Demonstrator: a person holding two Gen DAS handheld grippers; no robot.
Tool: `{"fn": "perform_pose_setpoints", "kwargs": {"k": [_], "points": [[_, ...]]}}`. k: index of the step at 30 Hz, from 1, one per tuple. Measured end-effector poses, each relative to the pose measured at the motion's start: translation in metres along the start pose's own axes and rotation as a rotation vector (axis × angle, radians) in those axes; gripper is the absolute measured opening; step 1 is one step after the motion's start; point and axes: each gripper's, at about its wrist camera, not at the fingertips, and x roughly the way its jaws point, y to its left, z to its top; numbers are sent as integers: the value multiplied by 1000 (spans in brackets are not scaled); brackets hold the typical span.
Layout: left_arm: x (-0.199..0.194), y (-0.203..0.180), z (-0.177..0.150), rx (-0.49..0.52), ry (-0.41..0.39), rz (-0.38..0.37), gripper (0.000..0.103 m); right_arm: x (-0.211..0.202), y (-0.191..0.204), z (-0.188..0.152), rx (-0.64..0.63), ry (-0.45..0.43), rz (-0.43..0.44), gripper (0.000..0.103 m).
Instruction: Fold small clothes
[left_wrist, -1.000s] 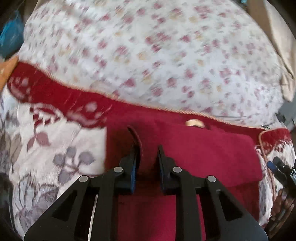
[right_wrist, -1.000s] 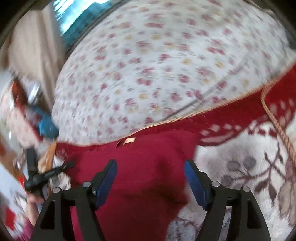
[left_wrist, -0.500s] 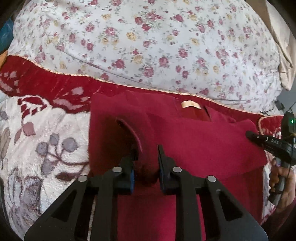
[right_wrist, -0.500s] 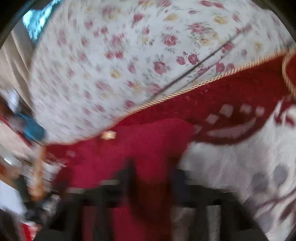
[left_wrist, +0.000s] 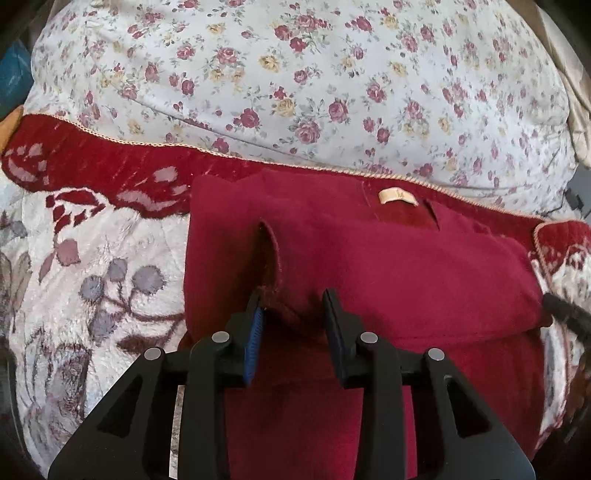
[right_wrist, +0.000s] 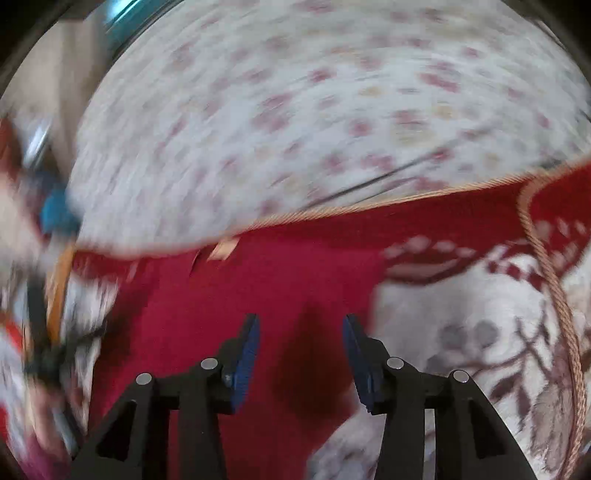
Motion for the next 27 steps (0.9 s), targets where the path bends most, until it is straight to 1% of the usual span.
{"fn": "perform_pose_setpoints", "kwargs": {"k": [1,3,4,5,6,7,8,9,10,11,13,15,16,18,19,20,21,24,27], "points": [[0,-1,-1,6,1,5,30,5,5,-6,-31,27,-17,43],[-3,-1,-1,9,-3,5,30,21,4,-22,-63,108,-116,33],[-7,0,-1,8,-14,8,30,22,-1,-27,-62,105,-127,32],[-11,0,-1,7,-33,11,31,16,-5,-28,-41,83,-106,31],[-16,-1,0,6,-56,15,31,11,-6,-25,-15,91,-96,32],[-20,-1,1,6,-83,17,34,6,-6,-21,5,82,-80,32],[-23,-2,3,4,-98,14,39,-1,-5,-15,25,50,-54,35],[-23,-1,4,1,-104,10,53,-9,-4,-8,39,6,-33,37],[-21,-1,4,-5,-100,11,62,-10,-3,-2,41,-16,-34,43],[-19,1,3,-11,-95,17,62,-5,-1,5,40,-22,-48,47],[-9,3,3,-15,-60,42,62,13,2,17,34,-16,-82,47],[1,6,3,-19,-27,58,62,42,-6,26,56,23,-114,47],[4,6,2,-16,-23,63,62,49,-10,26,64,33,-130,47],[7,1,0,20,-30,93,62,74,-23,27,67,43,-208,45],[8,-2,-1,47,-31,112,62,81,-30,27,86,35,-208,45],[8,-4,-3,64,-32,124,62,81,-35,29,109,11,-197,45],[8,-7,-4,84,-37,138,62,79,-37,30,129,17,-186,45],[7,-3,-6,66,-38,128,62,58,-32,25,132,25,-167,45],[6,1,-6,41,-39,111,62,28,-17,0,91,20,-90,46]]}}
